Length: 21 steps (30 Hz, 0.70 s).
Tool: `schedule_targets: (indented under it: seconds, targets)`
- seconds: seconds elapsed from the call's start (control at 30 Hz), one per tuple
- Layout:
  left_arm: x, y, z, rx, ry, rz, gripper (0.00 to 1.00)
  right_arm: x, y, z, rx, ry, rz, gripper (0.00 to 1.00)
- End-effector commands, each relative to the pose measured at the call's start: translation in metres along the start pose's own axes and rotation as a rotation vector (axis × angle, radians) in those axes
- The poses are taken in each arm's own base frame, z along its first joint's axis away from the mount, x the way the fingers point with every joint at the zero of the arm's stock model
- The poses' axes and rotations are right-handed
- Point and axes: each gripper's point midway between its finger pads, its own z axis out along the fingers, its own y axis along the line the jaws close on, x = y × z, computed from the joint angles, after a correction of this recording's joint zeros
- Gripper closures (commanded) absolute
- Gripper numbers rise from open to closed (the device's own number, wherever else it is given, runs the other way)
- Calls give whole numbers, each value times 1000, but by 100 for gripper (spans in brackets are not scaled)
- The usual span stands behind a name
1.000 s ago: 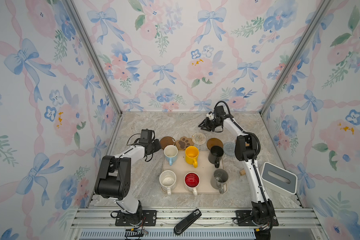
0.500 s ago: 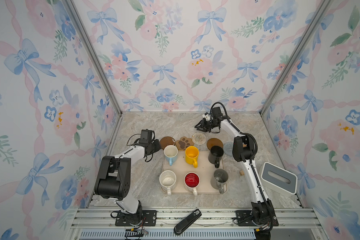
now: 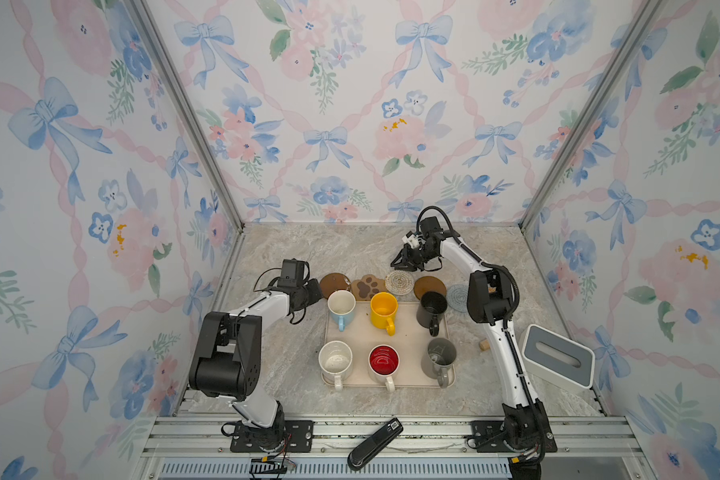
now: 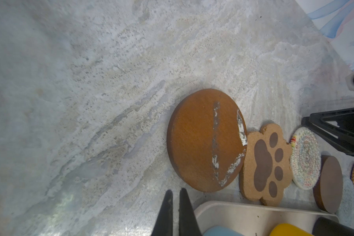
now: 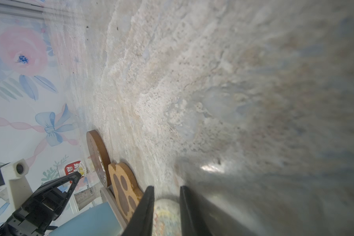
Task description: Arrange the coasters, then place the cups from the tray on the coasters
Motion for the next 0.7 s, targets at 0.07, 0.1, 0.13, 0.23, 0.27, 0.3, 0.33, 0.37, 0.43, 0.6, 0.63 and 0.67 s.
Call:
schedule_targets:
  seconds: [0.07,0.1,0.13,0.23,0.27,0.3,0.33,0.37,0.43,0.6,0.63,0.67]
  targets:
    - [0,-2,-8,14,-7,12,93,19,-5,-3,85,42,19,75]
    - [0,-2,-8,14,-8,13,93,16,-4,-6,86,32,17,75]
    - [0,-2,-9,13,-10,13,93,13,-1,-9,86,19,11,74]
    - [0,-2,-9,12,-9,13,93,5,8,-20,76,-17,-6,74]
    - [0,-2,-9,12,-9,13,93,2,13,-24,70,-29,-15,74]
    - [0,-2,-9,13,-10,13,93,0,18,-29,65,-40,-23,73]
    - [0,-2,-9,12,-10,13,93,-3,22,-34,62,-54,-34,73]
    - [0,-2,-10,13,-11,12,93,-4,27,-39,57,-67,-46,73]
    - [0,-1,-10,11,-12,12,93,-7,36,-51,57,-89,-76,71]
    - [-7,-4,-13,15,-30,30,92,0,47,-74,103,-95,-137,69]
    - [-9,-6,-14,17,-37,38,92,4,45,-78,123,-86,-144,69]
    - [-12,-7,-15,20,-43,41,92,8,41,-80,154,-73,-152,69]
